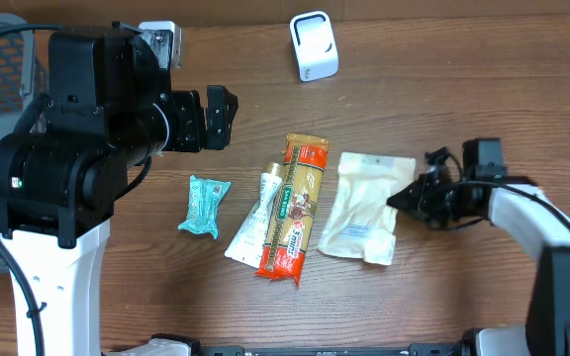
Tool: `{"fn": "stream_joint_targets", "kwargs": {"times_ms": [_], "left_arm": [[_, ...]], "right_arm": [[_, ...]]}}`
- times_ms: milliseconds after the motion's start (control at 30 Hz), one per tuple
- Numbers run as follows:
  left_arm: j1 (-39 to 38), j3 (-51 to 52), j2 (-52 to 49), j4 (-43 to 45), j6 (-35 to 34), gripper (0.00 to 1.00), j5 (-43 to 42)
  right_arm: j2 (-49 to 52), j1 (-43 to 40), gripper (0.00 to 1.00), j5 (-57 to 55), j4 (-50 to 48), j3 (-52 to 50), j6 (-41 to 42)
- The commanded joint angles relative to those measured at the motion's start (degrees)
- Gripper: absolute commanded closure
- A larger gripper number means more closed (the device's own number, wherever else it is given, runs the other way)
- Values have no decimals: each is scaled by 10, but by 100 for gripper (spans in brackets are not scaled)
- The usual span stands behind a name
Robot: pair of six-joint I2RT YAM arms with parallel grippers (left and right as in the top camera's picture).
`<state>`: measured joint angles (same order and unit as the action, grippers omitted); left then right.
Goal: Scan the item barcode
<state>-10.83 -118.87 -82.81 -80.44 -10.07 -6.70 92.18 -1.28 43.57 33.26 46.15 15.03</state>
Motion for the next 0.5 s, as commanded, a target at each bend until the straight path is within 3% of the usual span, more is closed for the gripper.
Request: {"fn": "stream_joint_targets", "kwargs": {"times_ms": [0,167,267,467], "left_arm": [[0,-4,-1,1,13,0,-4],[0,-4,-1,1,13,0,-4],[0,-4,-1,1,13,0,-4],[0,-4,-1,1,13,0,-4]], "right_arm": [[-93,26,96,-170,92,77,11],[-144,108,96,-455,269,168,98],[-134,168,96,-569,366,214,157],[-50,234,96,-622,450,249,206]]}}
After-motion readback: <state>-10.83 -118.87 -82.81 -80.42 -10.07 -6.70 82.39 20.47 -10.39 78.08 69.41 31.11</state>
